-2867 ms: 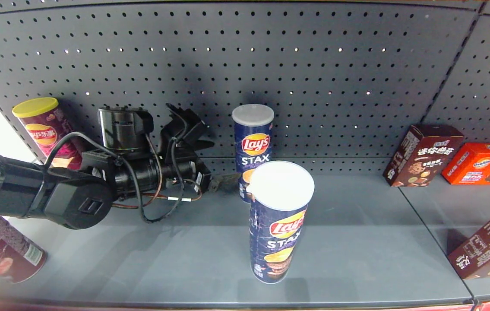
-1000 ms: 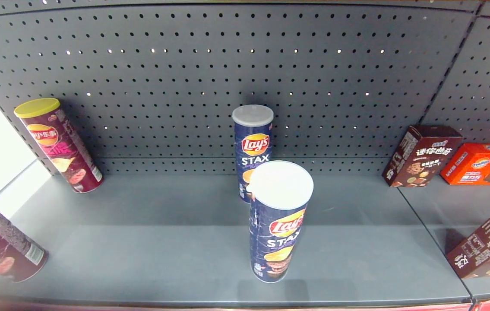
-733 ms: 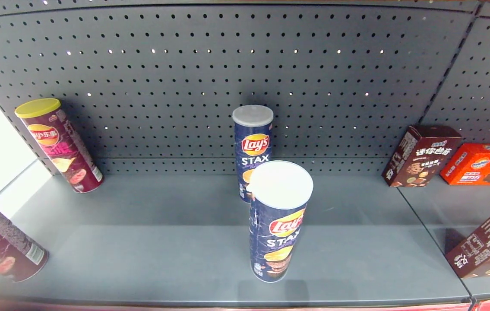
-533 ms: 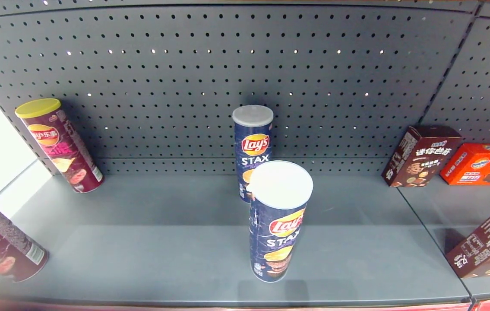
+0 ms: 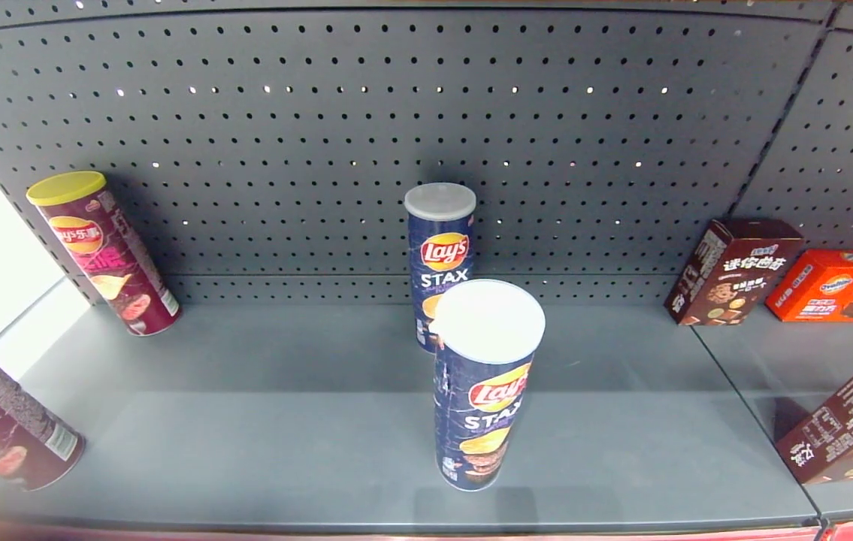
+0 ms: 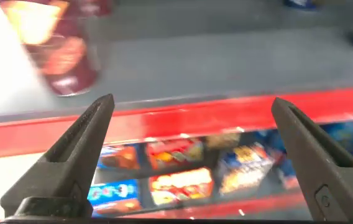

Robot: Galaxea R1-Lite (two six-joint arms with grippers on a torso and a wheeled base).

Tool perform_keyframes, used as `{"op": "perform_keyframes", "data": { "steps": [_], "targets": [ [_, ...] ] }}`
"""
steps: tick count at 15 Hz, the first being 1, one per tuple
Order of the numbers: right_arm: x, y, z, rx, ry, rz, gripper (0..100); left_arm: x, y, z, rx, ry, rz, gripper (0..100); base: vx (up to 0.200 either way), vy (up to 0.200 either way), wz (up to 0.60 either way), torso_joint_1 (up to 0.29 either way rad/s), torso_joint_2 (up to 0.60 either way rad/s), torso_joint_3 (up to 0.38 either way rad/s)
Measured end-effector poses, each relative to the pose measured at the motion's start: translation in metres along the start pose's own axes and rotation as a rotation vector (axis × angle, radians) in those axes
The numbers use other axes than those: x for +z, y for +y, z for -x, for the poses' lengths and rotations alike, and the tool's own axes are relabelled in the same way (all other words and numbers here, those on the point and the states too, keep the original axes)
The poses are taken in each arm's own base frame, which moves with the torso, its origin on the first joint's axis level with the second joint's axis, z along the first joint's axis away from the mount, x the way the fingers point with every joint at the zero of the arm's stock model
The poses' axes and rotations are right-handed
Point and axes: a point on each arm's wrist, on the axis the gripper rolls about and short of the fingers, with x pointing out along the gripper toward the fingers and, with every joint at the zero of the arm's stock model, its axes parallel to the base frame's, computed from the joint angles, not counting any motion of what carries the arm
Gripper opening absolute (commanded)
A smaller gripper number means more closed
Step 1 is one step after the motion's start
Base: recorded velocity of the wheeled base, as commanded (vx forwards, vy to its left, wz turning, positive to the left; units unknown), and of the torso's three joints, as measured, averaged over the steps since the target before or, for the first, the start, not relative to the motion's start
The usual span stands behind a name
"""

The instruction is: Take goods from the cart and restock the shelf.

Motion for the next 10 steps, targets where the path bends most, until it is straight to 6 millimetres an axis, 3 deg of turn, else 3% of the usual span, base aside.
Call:
{"op": "perform_keyframes", "data": {
  "steps": [2,10],
  "targets": [
    [0.0,0.0,0.0,0.0,0.0,0.0,100,-0.006,0.0024,0.0014,0.113,0.043,-0.009,100,0.0,0.0,0.0,0.0,0.0,0.0],
    [0.0002,-0.0002,0.0,-0.01,-0.002,-0.064,100,-0.0056,0.0043,0.0023,0.204,0.027,0.032,100,0.0,0.0,0.0,0.0,0.0,0.0]
  ]
}}
